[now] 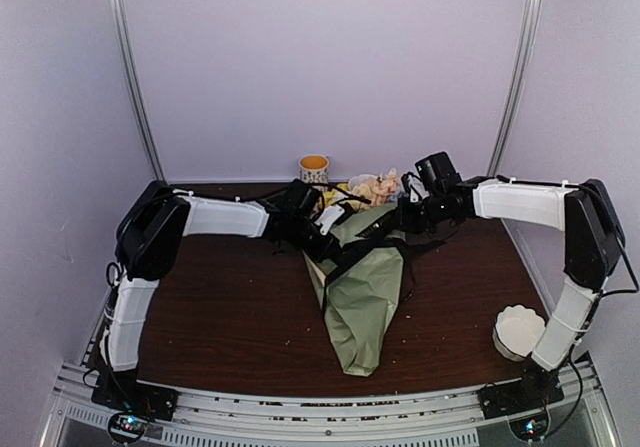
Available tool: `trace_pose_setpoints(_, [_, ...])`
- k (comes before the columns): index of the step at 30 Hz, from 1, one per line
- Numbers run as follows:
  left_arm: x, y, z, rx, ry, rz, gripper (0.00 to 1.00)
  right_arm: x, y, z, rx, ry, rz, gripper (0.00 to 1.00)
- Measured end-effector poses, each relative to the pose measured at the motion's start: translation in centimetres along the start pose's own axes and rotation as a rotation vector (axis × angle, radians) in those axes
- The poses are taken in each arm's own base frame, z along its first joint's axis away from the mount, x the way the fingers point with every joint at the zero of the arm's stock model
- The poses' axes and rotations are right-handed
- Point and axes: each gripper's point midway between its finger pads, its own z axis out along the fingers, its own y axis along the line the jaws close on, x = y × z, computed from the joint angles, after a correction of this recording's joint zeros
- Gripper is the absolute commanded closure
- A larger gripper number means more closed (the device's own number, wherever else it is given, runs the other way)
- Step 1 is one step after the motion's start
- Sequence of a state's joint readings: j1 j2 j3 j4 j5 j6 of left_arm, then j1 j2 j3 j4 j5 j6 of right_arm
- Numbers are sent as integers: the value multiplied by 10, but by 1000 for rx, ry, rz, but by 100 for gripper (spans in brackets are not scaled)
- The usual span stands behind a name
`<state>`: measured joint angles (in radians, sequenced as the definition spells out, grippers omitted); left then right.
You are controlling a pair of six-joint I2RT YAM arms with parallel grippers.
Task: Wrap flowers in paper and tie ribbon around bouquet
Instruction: Cross the ribbon over the folded bouquet.
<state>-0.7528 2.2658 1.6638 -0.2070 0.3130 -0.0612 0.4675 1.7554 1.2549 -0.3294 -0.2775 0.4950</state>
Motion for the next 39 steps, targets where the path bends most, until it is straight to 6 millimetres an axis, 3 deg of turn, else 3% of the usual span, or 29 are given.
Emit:
trace_pose_setpoints(3, [18,1,-7,-30,8,-5,100,-24,0,-9,-3,-46,10,100])
trace_pose_setpoints(8, [38,-8,-46,-60,-33,-31,100,-48,-11,-6,19,-83,31,100])
trace_pose_setpoints(14, [34,-12,-72,-80,-153,-79,100,-35,-36,28,93,-17,55,100])
trace_pose_setpoints(18, [53,0,-83,-135,-180,-163,100,-22,-47,38,127,30,60,100])
trace_pose_setpoints(24, [82,17,-92,-198,-157,-267,95,-20,-49,37,137,36,39,100])
trace_pose_setpoints(29, [103,14,-98,-209,-140,-305,80,-19,-50,37,141,45,23,100])
trace_pose_setpoints(33, [101,14,-113,-234,-162,-296,43,-19,-49,36,143,48,17,100])
trace_pose_setpoints(39, [72,12,-135,-257,-222,-188,38,-18,-50,36,143,52,15,100])
